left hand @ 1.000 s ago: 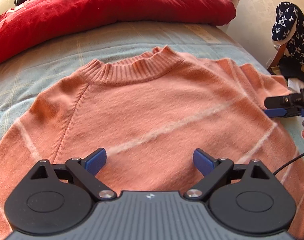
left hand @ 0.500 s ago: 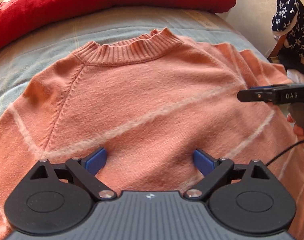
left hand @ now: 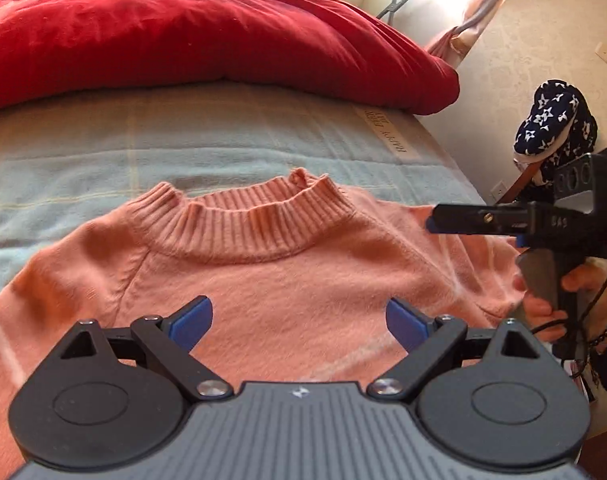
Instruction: Fold clothes
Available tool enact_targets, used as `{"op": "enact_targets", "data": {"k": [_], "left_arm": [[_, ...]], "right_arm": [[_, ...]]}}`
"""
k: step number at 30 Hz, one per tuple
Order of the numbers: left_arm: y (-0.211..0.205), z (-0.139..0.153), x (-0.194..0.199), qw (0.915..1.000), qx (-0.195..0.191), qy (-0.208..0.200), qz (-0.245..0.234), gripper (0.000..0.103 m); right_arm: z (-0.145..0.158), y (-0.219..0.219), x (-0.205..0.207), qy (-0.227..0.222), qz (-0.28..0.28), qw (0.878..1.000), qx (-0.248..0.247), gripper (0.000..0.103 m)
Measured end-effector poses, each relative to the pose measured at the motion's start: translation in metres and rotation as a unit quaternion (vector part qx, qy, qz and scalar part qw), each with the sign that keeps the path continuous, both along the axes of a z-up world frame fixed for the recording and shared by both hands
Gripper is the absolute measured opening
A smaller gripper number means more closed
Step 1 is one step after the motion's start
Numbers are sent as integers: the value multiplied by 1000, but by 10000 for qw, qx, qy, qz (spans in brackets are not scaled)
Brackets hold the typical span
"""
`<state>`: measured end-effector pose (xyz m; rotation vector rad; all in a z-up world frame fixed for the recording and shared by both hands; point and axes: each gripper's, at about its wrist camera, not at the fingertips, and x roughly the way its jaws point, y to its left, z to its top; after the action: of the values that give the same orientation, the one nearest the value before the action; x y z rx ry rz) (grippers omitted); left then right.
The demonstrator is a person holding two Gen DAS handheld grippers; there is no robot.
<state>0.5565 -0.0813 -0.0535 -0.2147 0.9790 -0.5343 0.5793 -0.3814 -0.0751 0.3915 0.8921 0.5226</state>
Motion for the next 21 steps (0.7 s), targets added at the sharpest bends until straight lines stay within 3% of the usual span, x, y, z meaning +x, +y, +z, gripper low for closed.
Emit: {"op": "enact_targets", "data": {"k": [2,5,7,9,14,16,19,21], "left_arm": [[-8,-9,16,9997,-122,117,-157,93],[-8,-20,33,9995,317,-11,92,92],[-4,-21,41,9984,489,-112,260,92],[3,-12,40,9991,318,-86,261,92],[23,-2,30,10000,93,1,-1,93],[30,-12,33,9992,366,86,121,93],[37,-23,48,9965,660,-130,505,93],[41,-26,58,9946,707,-210,729,93]], "right_arm": [[-18,18,16,181,205,9995,-155,103],[-29,30,29,-256,0,9970,-732,103],[-25,29,39,-237,-247,9964,-769,103],[-14,28,41,-119,-361,9973,-623,103],[0,44,25,-267,628,9973,-276,103],[-14,60,32,-216,651,9952,-696,103],[-31,76,46,-420,405,9888,-1375,103],[-30,79,54,-473,184,9893,-1371,103]]}}
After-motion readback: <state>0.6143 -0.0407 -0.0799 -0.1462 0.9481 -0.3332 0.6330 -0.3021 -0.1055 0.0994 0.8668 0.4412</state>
